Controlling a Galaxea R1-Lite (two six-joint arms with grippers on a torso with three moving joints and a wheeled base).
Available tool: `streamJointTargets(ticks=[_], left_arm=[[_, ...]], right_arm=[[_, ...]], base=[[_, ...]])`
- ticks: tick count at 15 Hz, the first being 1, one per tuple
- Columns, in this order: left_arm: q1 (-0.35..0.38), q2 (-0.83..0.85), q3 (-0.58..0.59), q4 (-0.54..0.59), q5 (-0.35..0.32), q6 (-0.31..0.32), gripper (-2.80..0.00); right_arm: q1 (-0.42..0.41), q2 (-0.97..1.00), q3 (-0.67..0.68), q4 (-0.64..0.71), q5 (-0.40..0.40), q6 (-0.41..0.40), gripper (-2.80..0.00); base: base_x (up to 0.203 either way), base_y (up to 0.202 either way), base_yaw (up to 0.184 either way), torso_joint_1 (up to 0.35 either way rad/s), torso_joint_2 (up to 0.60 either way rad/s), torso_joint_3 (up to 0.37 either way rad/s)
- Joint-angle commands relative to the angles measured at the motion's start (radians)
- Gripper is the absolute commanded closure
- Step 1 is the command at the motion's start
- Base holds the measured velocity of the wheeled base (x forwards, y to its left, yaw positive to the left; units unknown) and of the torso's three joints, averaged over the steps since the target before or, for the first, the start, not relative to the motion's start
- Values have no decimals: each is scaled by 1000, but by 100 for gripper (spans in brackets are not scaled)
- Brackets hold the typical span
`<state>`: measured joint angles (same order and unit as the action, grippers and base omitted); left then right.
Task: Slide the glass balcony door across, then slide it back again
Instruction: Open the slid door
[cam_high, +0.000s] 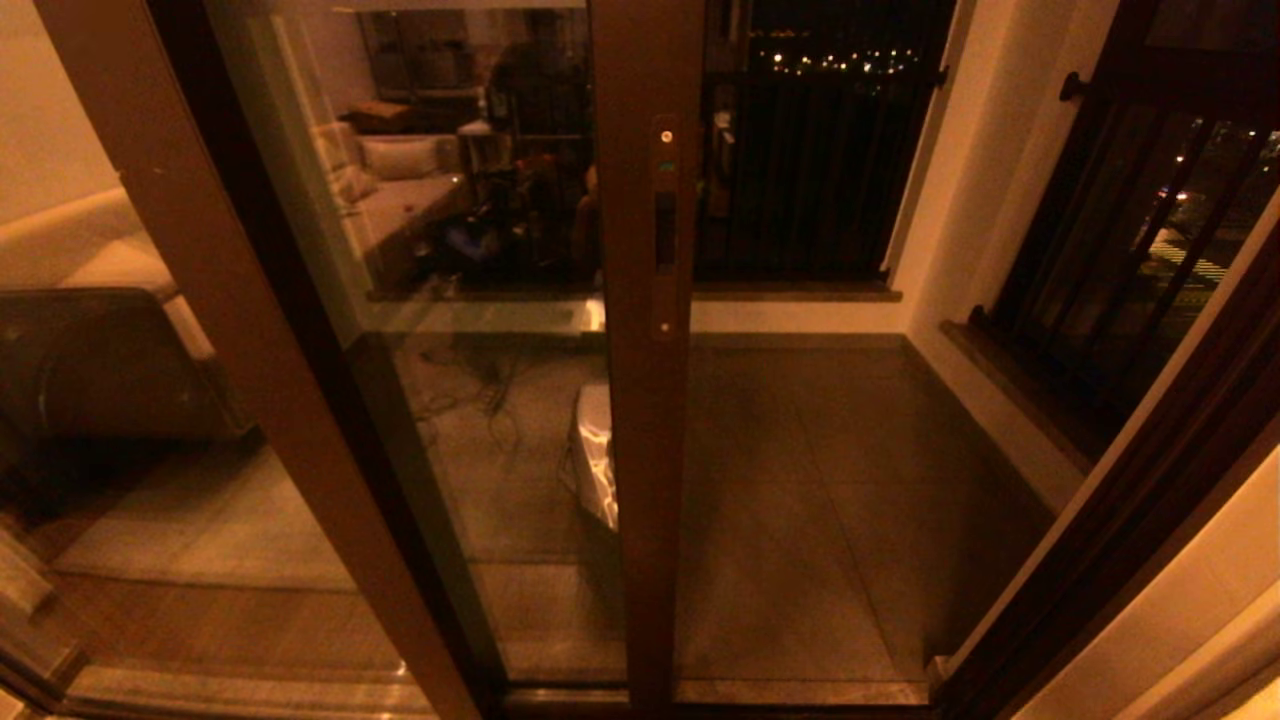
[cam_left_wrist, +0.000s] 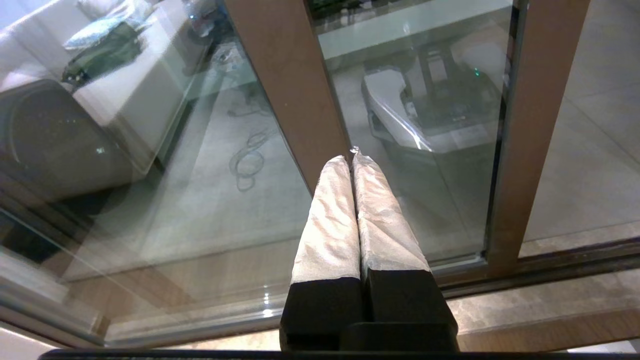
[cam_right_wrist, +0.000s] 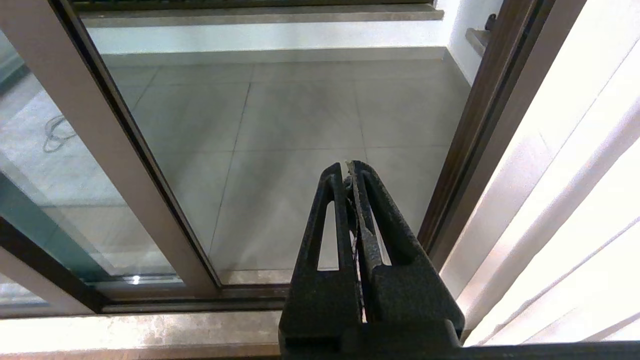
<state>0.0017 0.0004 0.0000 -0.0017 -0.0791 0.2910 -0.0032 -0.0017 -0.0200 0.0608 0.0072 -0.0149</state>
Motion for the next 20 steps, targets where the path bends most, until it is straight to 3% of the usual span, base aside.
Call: streamJointTargets(ticks=[1, 5, 7, 9, 11, 14, 16, 18, 20], left_arm=[[-1, 22, -1, 1, -2, 1, 0], [-2, 12, -2, 0, 0, -20, 0], [-2, 15, -68, 5, -5, -54, 0], [-6, 152, -195, 19, -13, -182, 0], [-13, 331, -379, 30, -44, -259, 0], [-18, 592, -654, 82, -85, -308, 0], [-25, 743, -844, 184, -100, -322, 0], [-107, 867, -971, 275, -107, -337, 0], [-294, 969, -1079, 322, -103, -370, 0]], right_arm=[[0, 2, 0, 1, 0, 0, 0], [0, 2, 0, 1, 0, 0, 0], [0, 2, 0, 1, 0, 0, 0], [0, 2, 0, 1, 0, 0, 0], [0, 2, 0, 1, 0, 0, 0], [0, 2, 0, 1, 0, 0, 0], [0, 2, 0, 1, 0, 0, 0], [0, 2, 0, 1, 0, 0, 0], [0, 2, 0, 1, 0, 0, 0]], base=[[0, 0, 0, 0, 0, 0], [0, 0, 0, 0, 0, 0], [0, 0, 0, 0, 0, 0], [0, 0, 0, 0, 0, 0], [0, 0, 0, 0, 0, 0], [0, 0, 0, 0, 0, 0], [0, 0, 0, 0, 0, 0], [0, 0, 0, 0, 0, 0], [0, 0, 0, 0, 0, 0]])
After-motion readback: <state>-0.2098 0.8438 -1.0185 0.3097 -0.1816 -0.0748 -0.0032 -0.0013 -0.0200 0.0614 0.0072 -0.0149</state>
